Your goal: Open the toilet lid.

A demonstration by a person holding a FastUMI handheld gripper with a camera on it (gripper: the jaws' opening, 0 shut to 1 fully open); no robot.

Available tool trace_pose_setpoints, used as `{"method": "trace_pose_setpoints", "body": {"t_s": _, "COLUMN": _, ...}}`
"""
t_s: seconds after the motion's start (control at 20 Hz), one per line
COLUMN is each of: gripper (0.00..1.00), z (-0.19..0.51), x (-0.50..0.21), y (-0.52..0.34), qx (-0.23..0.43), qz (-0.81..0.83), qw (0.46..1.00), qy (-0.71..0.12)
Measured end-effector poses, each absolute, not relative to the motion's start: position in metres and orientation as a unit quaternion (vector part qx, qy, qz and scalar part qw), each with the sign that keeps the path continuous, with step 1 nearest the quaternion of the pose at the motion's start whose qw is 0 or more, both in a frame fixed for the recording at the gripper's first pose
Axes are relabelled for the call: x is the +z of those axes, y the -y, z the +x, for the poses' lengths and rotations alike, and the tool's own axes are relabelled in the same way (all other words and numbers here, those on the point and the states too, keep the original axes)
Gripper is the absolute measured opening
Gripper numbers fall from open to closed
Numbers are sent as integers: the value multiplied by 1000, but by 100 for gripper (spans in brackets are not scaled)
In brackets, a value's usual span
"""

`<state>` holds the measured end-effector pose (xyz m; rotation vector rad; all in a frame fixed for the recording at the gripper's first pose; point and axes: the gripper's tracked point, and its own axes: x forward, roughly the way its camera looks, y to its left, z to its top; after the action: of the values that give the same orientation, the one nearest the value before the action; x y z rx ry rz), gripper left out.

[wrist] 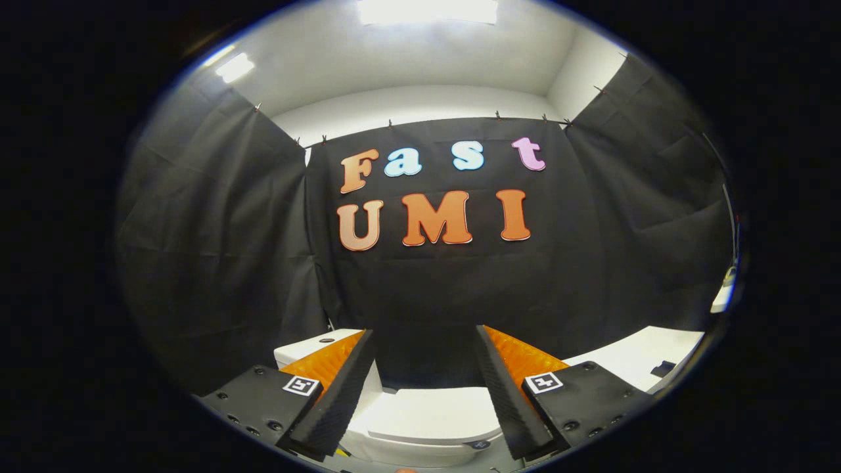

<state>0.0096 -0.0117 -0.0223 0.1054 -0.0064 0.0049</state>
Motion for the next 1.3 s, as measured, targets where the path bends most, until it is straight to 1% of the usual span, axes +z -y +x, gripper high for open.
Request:
{"method": "trace_pose_setpoints", "body": {"t_s": 0.3, "gripper": 98, "z": 23, "x": -67, "y": 44, "qx": -16, "qz": 136, "qw": 990, "qy": 10}}
{"method": "trace_pose_setpoints", "body": {"t_s": 0.65, "gripper": 99, "z": 31, "x": -149, "y": 80, "qx": -44, "qz": 241, "qw": 970, "qy": -8}}
{"method": "trace_pose_setpoints", "body": {"t_s": 1.0, "gripper": 99, "z": 32, "x": -261, "y": 106, "qx": -94, "qz": 352, "qw": 930, "qy": -46}}
{"method": "trace_pose_setpoints", "body": {"t_s": 1.3, "gripper": 99, "z": 13, "x": -357, "y": 109, "qx": -111, "qz": 436, "qw": 887, "qy": -108}}
